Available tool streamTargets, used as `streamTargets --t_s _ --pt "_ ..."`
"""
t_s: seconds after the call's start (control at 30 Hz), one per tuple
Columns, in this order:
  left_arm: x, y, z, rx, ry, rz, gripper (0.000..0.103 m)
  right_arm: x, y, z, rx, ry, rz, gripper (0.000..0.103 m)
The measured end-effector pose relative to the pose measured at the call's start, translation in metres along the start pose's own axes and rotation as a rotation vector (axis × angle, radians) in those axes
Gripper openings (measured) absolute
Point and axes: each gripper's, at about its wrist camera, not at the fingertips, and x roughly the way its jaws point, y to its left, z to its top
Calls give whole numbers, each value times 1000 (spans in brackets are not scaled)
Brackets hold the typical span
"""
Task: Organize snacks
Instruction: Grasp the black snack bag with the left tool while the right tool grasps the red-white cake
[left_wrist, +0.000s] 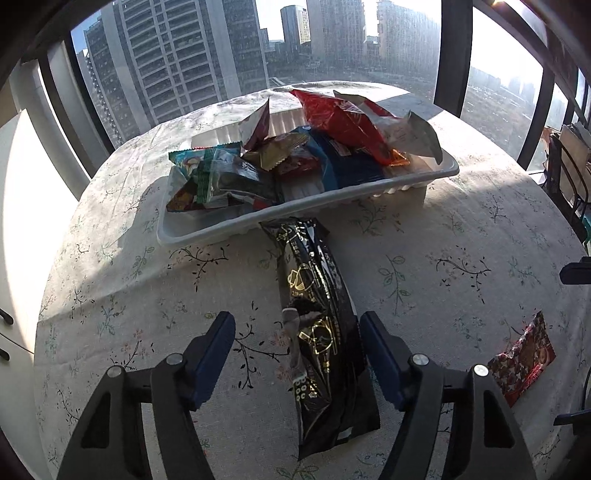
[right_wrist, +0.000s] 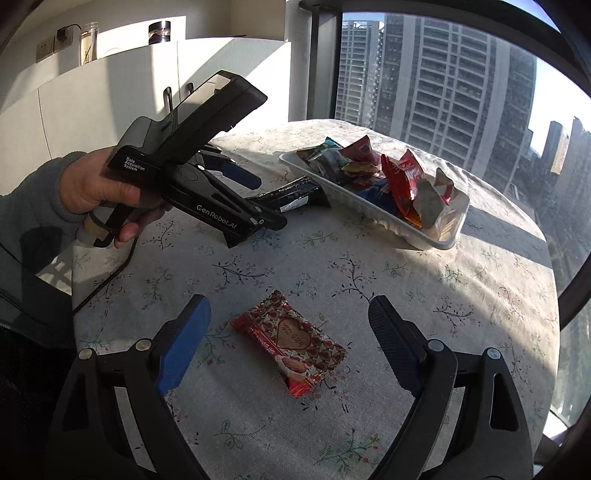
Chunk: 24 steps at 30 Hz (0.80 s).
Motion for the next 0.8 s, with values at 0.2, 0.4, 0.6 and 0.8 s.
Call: streamTargets --t_s 0.2,0.4,0.6,0.8 --pt "5 4 4 -17 12 -89 45 22 5 0 -42 74 69 84" --pt "3 11 -1 -18 9 -122 37 39 7 3 -94 161 128 72" --pt "-12 21 -11 -30 -5 -160 31 57 6 7 -155 250 130 68" --pt "-32 34 -23 -63 -39 -192 30 67 -7 10 -144 308 159 66"
